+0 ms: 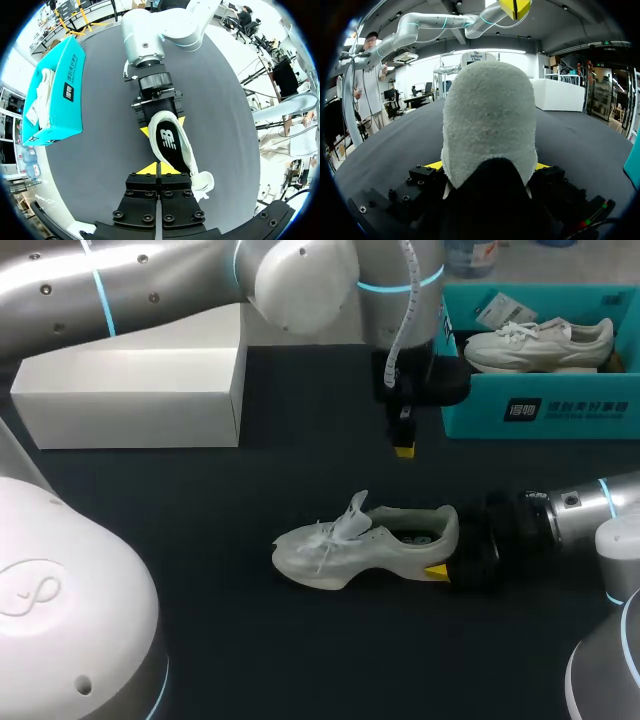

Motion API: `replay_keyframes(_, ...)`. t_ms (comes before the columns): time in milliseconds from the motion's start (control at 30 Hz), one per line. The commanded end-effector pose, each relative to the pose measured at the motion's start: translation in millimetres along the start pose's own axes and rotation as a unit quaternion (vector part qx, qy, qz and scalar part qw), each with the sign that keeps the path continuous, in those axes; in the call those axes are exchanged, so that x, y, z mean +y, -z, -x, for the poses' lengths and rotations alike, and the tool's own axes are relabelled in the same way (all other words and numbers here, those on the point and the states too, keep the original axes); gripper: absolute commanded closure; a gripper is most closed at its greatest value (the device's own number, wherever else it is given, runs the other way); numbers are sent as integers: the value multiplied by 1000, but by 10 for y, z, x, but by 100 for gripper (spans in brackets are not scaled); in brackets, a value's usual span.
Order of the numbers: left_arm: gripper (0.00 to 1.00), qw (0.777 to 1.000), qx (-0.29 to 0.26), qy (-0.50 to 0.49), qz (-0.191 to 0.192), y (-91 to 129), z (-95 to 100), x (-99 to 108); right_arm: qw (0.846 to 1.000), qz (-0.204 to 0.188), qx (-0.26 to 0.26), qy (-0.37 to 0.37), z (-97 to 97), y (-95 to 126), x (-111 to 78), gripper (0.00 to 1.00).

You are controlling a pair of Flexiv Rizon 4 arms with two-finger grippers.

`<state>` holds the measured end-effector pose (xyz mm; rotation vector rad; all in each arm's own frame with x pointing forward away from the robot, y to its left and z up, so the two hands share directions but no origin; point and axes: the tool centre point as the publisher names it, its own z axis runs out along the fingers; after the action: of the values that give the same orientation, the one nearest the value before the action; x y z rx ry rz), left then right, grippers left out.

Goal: Take the shoe out of the shoebox, open the shoe tongue, remove and reinsert the insole, then place the shoe into the shoebox

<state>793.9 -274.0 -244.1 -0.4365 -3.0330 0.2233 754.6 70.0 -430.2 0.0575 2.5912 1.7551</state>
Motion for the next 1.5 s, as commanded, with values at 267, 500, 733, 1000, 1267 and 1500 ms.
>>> replay_keyframes(267, 100, 1000, -3, 9, -6, -502, 112, -80, 1000, -3, 0, 0, -3, -32, -32, 100)
replay_keyframes(500, 100, 1000, 2, 23, -6, -680, 7, -30, 1000, -3, 0, 0, -3, -32, -32, 100)
replay_keyframes(733, 100, 999, 21, 39, 3, -673, -64, -39, 1000, -3, 0, 0, -3, -32, -32, 100)
replay_keyframes(1000, 100, 999, 21, 39, 3, -673, -64, -39, 1000, -3, 0, 0, -3, -32, -32, 100)
replay_keyframes(1267, 100, 999, 30, 30, -32, -874, -184, -122, 1000, -3, 0, 0, -3, -32, -32, 100)
replay_keyframes(1500, 100, 998, 45, 27, -34, -1089, -308, -163, 1000, -3, 0, 0, -3, -32, -32, 100)
